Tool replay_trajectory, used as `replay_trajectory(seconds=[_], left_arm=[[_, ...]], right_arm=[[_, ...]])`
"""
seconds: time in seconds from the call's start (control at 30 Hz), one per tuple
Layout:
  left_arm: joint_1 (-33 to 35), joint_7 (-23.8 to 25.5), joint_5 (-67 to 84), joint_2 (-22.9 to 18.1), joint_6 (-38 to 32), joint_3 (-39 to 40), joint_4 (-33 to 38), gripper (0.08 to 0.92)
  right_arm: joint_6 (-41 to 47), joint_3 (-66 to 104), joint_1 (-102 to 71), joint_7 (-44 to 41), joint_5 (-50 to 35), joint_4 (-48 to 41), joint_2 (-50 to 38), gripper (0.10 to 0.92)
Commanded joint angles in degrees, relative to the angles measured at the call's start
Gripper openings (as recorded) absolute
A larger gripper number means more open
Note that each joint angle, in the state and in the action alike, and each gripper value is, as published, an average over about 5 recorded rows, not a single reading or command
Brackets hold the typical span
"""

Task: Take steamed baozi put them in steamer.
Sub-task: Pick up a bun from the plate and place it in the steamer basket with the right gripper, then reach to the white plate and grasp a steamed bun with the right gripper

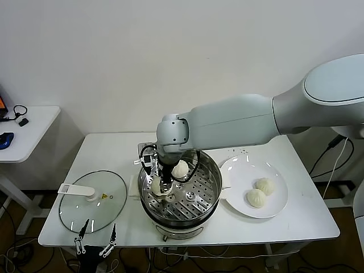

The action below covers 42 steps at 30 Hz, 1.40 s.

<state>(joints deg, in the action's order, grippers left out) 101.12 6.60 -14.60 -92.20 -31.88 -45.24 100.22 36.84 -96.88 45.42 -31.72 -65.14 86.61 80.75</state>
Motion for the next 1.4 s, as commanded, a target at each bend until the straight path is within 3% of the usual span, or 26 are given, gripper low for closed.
replay_trajectory(seconds=[0.03, 0.3, 0.57, 0.87, 1.4], left_arm=[[-0.02, 0.08, 0.01, -2.80, 0.02, 0.03, 0.02, 0.823], [0.29, 0.08, -0.20, -2.80, 0.05, -0.02, 0.36, 0.823], [0.67, 0.03, -0.61, -2.80, -0.10, -0.10, 0.39, 0.823], [0.73, 0.01, -0.92, -2.80, -0.08, -0.08, 0.23, 0.823], [0.71, -0.14, -1.38, -2.80, -0.15, 0.08, -0.49, 0.823]], right_arm=[[0.33, 1.03, -1.81, 0.96, 1.07, -0.62, 0.20, 0.629], [-1.78, -1.11, 4.74, -2.34, 0.69, 0.88, -2.28, 0.812], [-7.51, -7.20, 17.49, -11.24, 1.36, 4.36, -10.90, 0.823], [-20.24, -13.43, 25.81, -24.90, 8.94, 3.54, -22.50, 0.823], [-25.89, -25.31, 23.51, -26.90, 26.37, 4.15, -36.37, 0.823]])
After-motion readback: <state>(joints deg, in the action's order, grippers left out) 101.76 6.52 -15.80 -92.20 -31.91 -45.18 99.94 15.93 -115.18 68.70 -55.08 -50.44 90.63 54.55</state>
